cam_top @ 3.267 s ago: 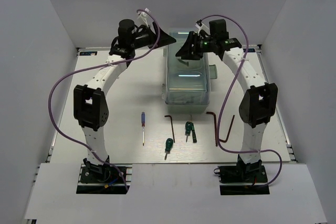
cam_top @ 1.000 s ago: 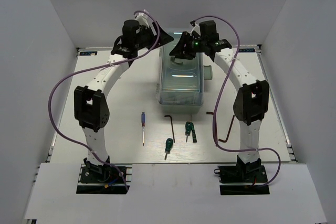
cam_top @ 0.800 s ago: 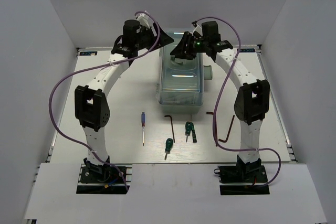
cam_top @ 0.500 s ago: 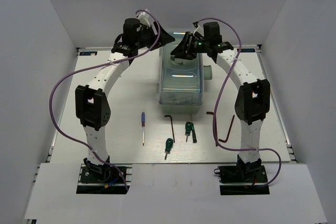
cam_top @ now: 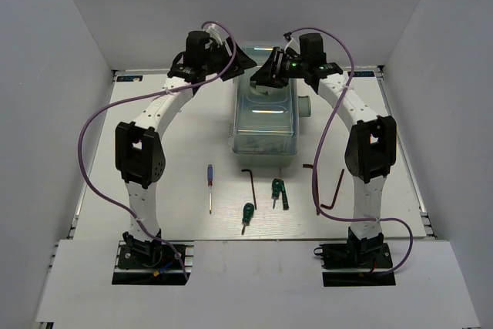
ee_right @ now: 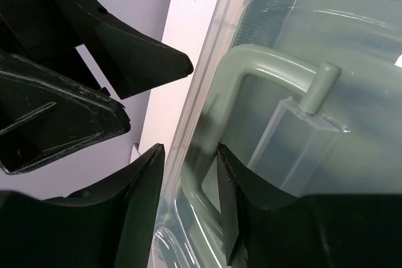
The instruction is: Sort the tools into containers
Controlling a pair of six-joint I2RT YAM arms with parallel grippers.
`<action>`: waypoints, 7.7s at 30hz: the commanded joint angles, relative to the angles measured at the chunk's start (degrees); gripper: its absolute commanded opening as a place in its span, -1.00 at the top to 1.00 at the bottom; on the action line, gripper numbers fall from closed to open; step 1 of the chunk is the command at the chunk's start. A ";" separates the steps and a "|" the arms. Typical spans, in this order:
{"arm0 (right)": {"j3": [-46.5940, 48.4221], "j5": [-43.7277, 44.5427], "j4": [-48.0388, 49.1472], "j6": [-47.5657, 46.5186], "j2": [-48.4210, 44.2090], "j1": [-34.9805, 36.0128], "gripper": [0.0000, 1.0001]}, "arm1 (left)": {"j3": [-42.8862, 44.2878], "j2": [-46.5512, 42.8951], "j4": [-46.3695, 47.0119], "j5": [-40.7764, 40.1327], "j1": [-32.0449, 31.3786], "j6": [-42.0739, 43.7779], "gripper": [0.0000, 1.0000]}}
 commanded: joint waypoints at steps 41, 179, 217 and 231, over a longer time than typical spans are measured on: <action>-1.82 -6.59 6.52 5.70 -0.48 -0.06 0.14 | 15.31 8.40 -14.70 5.31 -0.93 -0.61 -0.38; -53.95 35.95 -33.02 -35.25 -19.97 -17.28 1.00 | -44.37 -45.75 -31.32 -15.41 -18.66 18.64 -0.32; -18.06 8.79 -28.11 -35.53 -21.81 -10.16 -0.62 | -42.43 -11.98 -19.80 -42.67 -36.70 -1.57 -0.20; -31.00 5.89 -26.00 -34.47 -28.34 -16.49 -0.65 | -48.41 -13.73 -18.57 -43.99 -42.93 -8.96 -0.07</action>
